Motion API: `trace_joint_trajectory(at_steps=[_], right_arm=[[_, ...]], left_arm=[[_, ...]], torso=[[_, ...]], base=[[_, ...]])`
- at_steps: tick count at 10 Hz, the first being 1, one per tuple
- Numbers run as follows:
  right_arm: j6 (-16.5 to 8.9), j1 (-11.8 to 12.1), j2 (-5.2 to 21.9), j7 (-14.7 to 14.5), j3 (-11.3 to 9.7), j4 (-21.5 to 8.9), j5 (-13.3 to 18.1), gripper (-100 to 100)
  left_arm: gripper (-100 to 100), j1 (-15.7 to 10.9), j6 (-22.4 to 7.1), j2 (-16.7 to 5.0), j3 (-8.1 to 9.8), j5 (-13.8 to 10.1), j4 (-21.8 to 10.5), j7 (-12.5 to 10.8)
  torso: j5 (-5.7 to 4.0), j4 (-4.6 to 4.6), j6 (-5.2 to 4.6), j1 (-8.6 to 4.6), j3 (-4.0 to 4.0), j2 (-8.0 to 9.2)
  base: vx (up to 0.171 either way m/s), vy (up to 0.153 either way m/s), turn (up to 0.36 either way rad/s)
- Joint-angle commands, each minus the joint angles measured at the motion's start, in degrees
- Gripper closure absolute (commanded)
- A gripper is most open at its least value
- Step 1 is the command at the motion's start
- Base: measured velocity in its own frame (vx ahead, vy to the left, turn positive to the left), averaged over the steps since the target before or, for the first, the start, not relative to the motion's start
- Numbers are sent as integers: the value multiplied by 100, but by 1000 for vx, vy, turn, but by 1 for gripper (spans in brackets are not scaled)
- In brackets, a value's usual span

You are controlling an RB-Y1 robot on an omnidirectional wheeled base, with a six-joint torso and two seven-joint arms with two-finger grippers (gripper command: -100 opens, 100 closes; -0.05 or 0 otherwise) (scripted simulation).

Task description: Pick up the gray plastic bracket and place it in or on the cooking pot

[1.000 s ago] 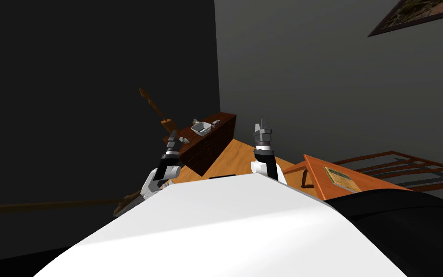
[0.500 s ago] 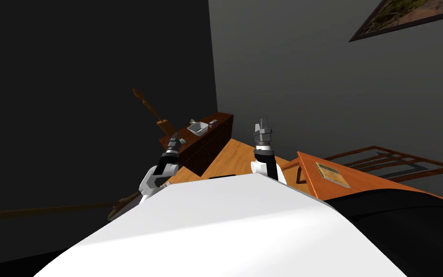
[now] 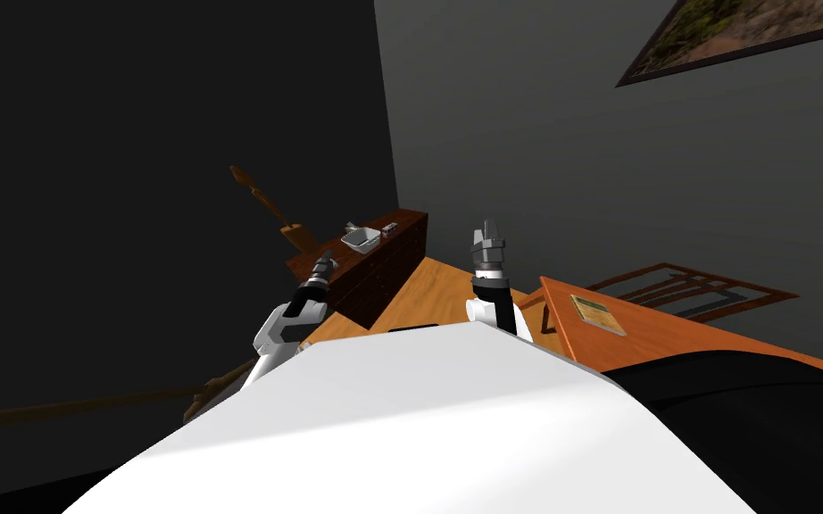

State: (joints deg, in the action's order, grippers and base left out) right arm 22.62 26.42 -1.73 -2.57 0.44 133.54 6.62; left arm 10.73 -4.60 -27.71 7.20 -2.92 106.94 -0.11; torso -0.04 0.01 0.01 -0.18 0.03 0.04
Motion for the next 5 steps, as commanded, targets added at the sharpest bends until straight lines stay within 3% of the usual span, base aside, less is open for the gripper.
trace_joint_trajectory(at_steps=[1, 2, 5], right_arm=[[0, 0, 0, 0, 0, 0, 0, 0], [0, 0, 0, 0, 0, 0, 0, 0], [0, 0, 0, 0, 0, 0, 0, 0]], left_arm=[[-100, -50, -199, -108, 16, -19, -154, 42], [-100, -155, -432, -292, 29, -39, -384, 132], [-100, -256, -776, -475, 36, -59, -685, 222]], torso=[[0, 0, 0, 0, 0, 0], [0, 0, 1, 2, 0, -1], [0, -1, -1, 4, -4, -7]], base=[[-8, -56, -50], [-3, -59, -108], [7, -47, -72]])
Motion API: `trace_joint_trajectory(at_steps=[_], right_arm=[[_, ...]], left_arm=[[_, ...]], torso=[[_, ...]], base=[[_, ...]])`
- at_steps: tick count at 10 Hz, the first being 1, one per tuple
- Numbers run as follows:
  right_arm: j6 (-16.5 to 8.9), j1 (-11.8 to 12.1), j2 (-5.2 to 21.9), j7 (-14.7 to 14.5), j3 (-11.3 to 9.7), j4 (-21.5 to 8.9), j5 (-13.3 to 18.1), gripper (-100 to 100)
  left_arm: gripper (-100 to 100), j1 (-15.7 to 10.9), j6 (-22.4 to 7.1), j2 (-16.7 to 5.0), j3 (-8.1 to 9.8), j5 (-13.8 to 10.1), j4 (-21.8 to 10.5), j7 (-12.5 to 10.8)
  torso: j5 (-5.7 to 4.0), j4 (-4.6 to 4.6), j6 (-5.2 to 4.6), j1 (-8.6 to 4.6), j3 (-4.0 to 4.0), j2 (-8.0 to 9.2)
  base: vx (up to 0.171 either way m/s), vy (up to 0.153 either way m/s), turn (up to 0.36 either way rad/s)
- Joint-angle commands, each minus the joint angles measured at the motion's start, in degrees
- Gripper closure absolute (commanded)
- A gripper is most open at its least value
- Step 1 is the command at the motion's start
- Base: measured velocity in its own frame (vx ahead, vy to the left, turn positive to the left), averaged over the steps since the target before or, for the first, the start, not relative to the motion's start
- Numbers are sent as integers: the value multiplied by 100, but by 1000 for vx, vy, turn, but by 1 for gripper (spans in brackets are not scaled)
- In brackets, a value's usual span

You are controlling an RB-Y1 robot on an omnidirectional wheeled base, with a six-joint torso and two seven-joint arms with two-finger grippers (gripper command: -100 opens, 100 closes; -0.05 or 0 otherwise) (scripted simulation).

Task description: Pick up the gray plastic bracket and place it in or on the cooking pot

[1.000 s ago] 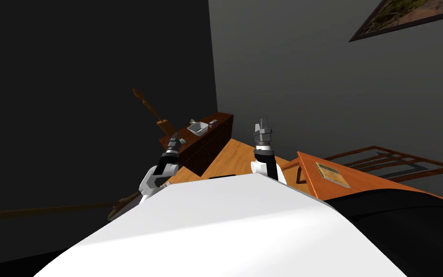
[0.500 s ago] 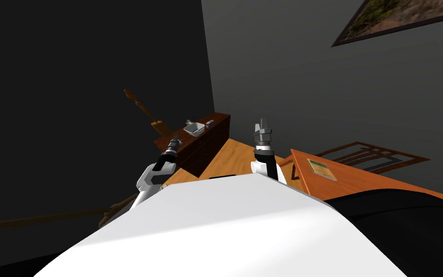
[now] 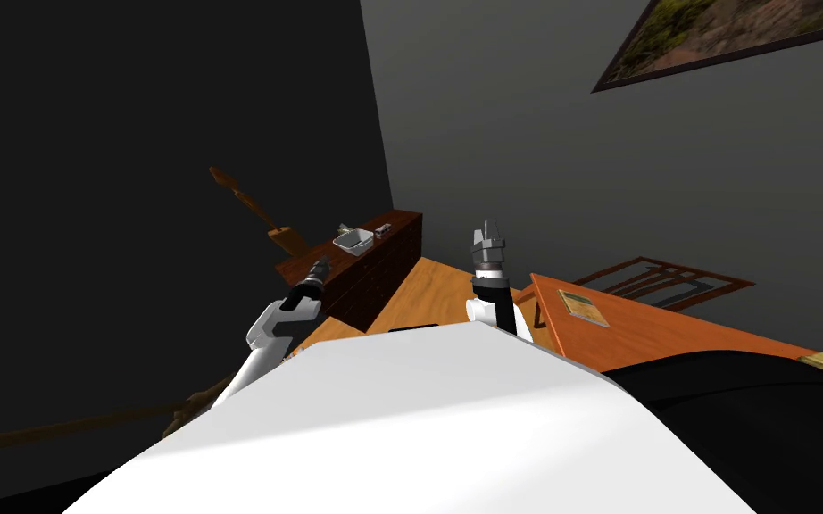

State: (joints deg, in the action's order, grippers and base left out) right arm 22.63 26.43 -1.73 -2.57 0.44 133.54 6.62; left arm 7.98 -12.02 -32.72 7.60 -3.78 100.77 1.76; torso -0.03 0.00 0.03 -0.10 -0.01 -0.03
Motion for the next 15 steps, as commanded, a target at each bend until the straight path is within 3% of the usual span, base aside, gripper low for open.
trace_joint_trajectory(at_steps=[1, 2, 3, 6, 7, 8, 10, 11, 12, 14, 15], right_arm=[[0, 0, 0, 0, 0, 0, 0, 0], [0, 0, 0, 0, 0, 0, 0, 0], [0, 0, 0, 0, 0, 0, 0, 0], [0, 0, 0, 0, 0, 0, 0, 0], [0, 0, 0, 0, 0, 0, 0, 0], [0, 0, 0, 0, 0, 0, 0, 0], [0, 0, 0, 0, 0, 0, 0, 0], [0, 0, 0, 0, 0, 0, 0, 0], [0, 1, 0, 0, 0, 0, 0, 0], [0, 1, 0, 0, 0, 0, 0, 0], [0, 0, 0, 0, 1, 0, 0, 0]], left_arm=[[-100, -77, -286, -154, -4, 6, -286, 125], [-100, -77, -310, -154, -4, 6, -337, 125], [-100, -167, -545, -332, -9, -16, -588, 214], [-100, -251, -834, -506, -19, -37, -882, 302], [-100, -330, -1005, -675, -34, -58, -1153, 388], [-100, -330, -1077, -675, -34, -58, -1153, 388], [-100, -476, -1442, -991, -72, -95, -1569, 552], [-100, -476, -1519, -991, -72, -95, -1683, 552], [-100, -542, -1716, -1135, -94, -113, -1855, 629], [-100, -542, -1716, -1135, -94, -113, -1939, 629], [-100, -603, -1897, -1273, -120, -129, -2173, 702]], torso=[[0, 0, 0, 0, 0, 0], [0, -1, -2, -3, -2, -3], [0, -1, 0, -1, -2, -3], [-1, -1, -3, -3, -4, -7], [0, -1, 1, 0, -3, -6], [1, -2, -2, 2, -4, -7], [1, -2, -1, 5, -5, -9], [0, -3, -2, -1, -9, -16], [0, -3, 2, 3, -8, -14], [2, -3, 1, 7, -6, -10], [3, -1, 2, 11, -2, -3]], base=[[19, -50, -99], [19, -48, -43], [22, -52, -99], [25, -45, -63], [32, -35, -89], [32, -25, -43], [47, -40, -95], [52, -33, -47], [50, -30, -67], [27, -15, -14], [29, -12, -73]])
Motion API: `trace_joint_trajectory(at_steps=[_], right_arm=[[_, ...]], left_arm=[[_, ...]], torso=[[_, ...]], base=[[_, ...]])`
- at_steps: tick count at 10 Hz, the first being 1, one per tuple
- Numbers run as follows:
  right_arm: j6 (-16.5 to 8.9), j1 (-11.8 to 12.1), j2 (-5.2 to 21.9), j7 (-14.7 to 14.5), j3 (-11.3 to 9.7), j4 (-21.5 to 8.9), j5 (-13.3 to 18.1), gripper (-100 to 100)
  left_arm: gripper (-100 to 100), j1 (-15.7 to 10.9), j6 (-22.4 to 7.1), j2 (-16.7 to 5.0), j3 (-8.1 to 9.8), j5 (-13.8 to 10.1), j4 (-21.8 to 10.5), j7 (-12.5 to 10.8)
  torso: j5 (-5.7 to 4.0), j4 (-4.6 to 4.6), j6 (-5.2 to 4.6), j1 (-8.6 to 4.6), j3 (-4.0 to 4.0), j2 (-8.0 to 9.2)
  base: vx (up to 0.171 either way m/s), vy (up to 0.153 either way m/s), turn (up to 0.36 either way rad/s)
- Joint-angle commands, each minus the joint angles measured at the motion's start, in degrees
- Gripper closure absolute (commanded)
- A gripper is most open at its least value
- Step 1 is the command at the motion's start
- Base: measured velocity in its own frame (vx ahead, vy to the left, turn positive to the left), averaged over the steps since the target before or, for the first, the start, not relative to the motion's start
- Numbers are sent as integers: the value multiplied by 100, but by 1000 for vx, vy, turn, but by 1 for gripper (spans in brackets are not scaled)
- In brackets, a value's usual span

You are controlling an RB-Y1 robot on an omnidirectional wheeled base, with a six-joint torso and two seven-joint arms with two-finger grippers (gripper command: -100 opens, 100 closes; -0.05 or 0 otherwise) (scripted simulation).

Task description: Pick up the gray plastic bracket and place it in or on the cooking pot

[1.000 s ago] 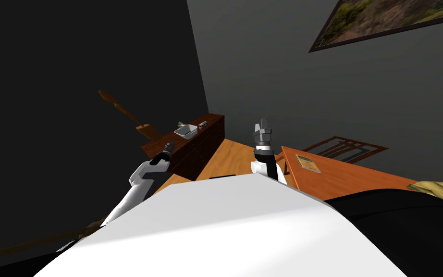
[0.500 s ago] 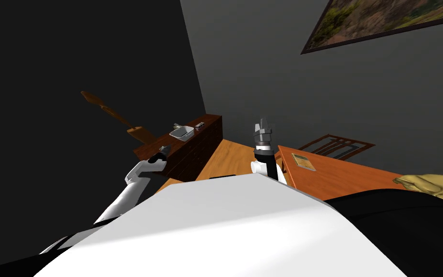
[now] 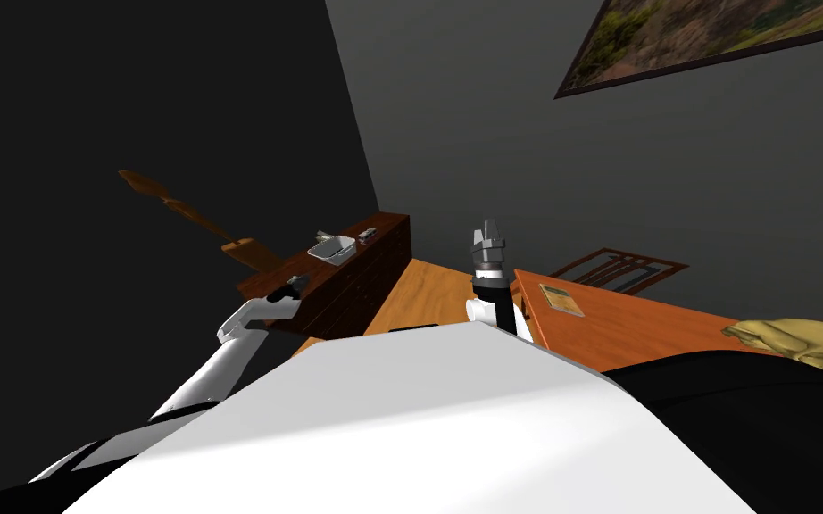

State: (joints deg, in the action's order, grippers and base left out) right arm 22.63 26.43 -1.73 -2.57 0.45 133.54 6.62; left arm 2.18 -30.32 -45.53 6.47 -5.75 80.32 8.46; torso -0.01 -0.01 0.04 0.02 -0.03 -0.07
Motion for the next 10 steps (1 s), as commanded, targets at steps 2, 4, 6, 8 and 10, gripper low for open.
trace_joint_trajectory(at_steps=[2, 4, 6, 8, 10], right_arm=[[0, 0, 0, 0, 0, 0, 0, 0], [0, 1, 0, 0, 0, 0, 0, 0], [0, 0, 0, 0, 0, 0, 0, 0], [0, 1, 0, 0, 0, 0, 0, 0], [0, 1, 0, 0, 0, 0, 0, 0]], left_arm=[[-100, -79, -232, -122, -34, 53, -375, 102], [-100, -129, -379, -246, -64, 39, -597, 166], [-100, -173, -509, -363, -96, 26, -801, 226], [-100, -246, -719, -576, -162, 2, -1154, 329], [-100, -295, -870, -747, -226, -20, -1429, 409]], torso=[[0, -2, -1, -5, -5, -9], [-1, -3, -1, -7, -8, -13], [0, -2, 0, -1, -5, -8], [1, -3, 0, 0, -7, -11], [1, -6, -1, 3, -14, -25]], base=[[57, -26, -66], [57, -19, -35], [47, -5, -40], [73, -13, -63], [100, -1, -62]])
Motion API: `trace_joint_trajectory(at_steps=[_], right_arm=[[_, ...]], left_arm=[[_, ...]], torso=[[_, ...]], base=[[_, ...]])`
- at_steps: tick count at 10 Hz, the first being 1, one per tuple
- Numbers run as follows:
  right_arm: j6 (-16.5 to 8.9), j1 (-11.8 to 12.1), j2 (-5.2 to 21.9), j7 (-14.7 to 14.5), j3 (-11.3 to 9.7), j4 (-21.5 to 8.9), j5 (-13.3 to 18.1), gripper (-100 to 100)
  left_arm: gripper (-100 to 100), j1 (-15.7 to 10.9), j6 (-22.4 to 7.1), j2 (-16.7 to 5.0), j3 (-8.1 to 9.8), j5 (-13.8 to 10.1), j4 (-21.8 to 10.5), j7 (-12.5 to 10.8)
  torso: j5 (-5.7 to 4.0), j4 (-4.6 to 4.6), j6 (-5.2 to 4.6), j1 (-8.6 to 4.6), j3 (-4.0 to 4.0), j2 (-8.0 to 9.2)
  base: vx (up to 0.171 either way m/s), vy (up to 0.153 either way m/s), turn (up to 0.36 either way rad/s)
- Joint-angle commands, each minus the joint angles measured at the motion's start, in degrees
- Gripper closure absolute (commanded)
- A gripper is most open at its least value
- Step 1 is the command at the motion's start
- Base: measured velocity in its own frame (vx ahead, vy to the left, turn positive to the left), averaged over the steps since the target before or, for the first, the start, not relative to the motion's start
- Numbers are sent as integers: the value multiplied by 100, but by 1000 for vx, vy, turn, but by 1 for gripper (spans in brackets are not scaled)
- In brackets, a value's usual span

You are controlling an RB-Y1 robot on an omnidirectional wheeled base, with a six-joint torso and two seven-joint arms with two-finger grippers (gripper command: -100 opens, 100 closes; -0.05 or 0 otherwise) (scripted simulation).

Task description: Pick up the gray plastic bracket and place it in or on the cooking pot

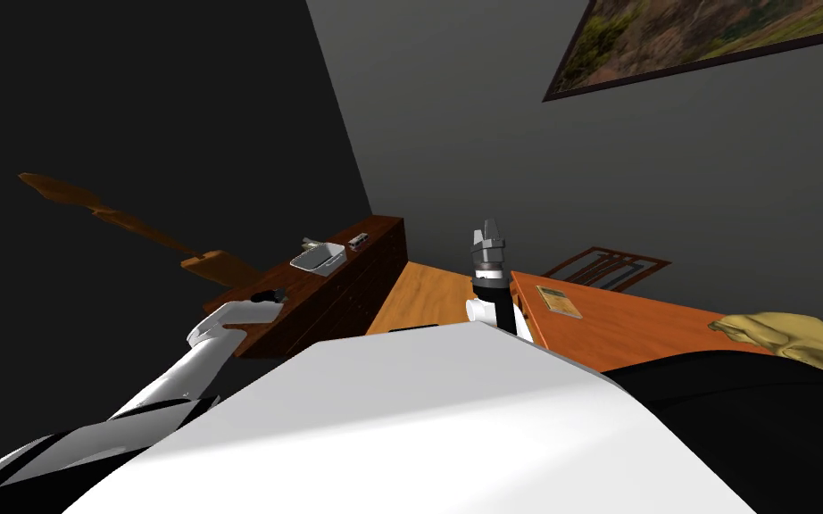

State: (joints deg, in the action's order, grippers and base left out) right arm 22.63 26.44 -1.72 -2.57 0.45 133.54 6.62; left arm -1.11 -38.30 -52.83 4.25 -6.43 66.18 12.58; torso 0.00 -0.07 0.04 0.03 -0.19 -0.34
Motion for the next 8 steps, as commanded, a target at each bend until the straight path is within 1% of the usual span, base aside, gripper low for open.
trace_joint_trajectory(at_steps=[1, 2, 3, 4, 5, 6, 7, 8], right_arm=[[0, 0, 0, 0, 0, 0, 0, 0], [0, 0, 0, 0, 0, 0, 0, 0], [0, 0, 0, 0, 0, 0, 0, 0], [0, 0, 0, 0, 0, 0, 0, 0], [0, -1, 0, 0, 0, 0, 0, 0], [0, 0, 0, 0, 0, 0, 0, 0], [0, -1, 0, 0, 0, 0, 0, 0], [0, -1, 0, 0, 0, 0, 0, 0]], left_arm=[[-100, 8, -173, -143, -58, 31, -211, 53], [-100, -3, -226, -219, -93, 20, -322, 84], [-100, -115, -147, -173, -109, 5, -370, 100], [0, -113, -166, -185, -110, 0, -379, 110], [-100, -117, 1, -97, -104, 112, -533, 68], [-100, -129, -93, -132, -112, 64, -470, 92], [100, -131, -70, -126, -112, 73, -483, 86], [100, -124, -77, -129, -111, 73, -488, 87]], torso=[[0, 0, 0, 0, 0, 0], [0, -1, -1, 1, -1, -2], [0, -1, 1, 4, -2, -3], [1, 2, 1, 2, 7, 14], [1, 6, 2, 1, 16, 28], [4, 5, 2, 16, 13, 22], [4, 5, 2, 12, 15, 27], [2, 9, -8, 4, 19, 32]], base=[[103, -1, -67], [108, 9, -63], [48, 6, -8], [9, 1, 0], [47, 50, -3], [29, 32, -5], [3, 5, 15], [0, 0, 0]])
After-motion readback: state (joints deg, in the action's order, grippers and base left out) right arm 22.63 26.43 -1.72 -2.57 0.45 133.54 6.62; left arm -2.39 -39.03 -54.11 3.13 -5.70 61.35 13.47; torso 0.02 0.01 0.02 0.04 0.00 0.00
